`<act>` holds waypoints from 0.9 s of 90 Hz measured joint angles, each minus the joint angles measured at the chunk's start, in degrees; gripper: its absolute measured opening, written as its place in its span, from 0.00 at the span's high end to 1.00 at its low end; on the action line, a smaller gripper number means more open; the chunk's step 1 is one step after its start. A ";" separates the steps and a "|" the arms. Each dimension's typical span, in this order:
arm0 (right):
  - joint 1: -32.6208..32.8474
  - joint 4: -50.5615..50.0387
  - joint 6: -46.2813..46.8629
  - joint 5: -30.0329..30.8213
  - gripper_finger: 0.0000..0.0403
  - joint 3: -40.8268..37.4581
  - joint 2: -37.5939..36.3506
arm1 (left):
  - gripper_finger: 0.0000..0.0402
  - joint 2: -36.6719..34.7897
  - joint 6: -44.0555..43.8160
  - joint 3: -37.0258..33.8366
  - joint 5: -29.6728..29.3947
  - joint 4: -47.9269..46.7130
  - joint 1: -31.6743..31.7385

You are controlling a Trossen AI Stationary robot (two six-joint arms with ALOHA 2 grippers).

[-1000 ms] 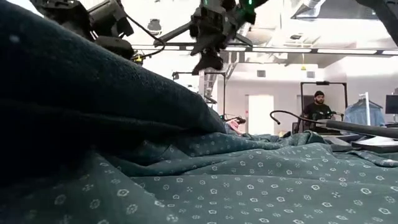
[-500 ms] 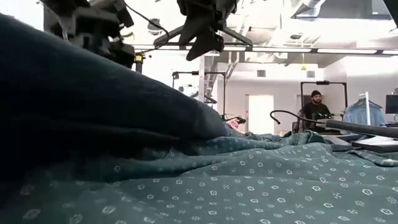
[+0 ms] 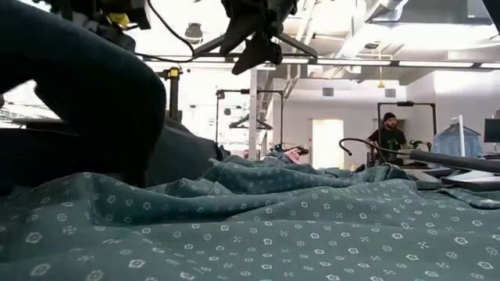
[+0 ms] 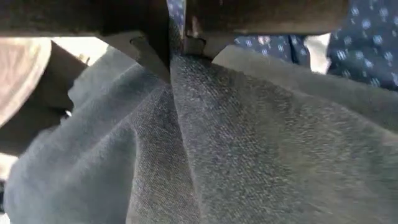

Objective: Hang clothes
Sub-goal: Hang the black pants on the rack

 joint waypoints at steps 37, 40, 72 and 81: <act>17.63 2.88 30.73 12.06 0.40 -5.21 0.53 | 1.00 0.07 3.17 -0.04 -0.28 0.75 0.01; 18.82 4.21 33.79 12.10 0.40 -6.19 0.55 | 1.00 0.07 3.17 -0.04 -0.30 0.75 0.01; 32.61 39.14 60.84 13.82 0.40 -22.05 0.74 | 1.00 0.07 3.09 -0.04 -0.34 0.79 0.01; 36.02 42.46 67.41 20.35 0.40 -23.12 3.26 | 1.00 0.07 2.91 -0.04 -0.37 0.90 0.01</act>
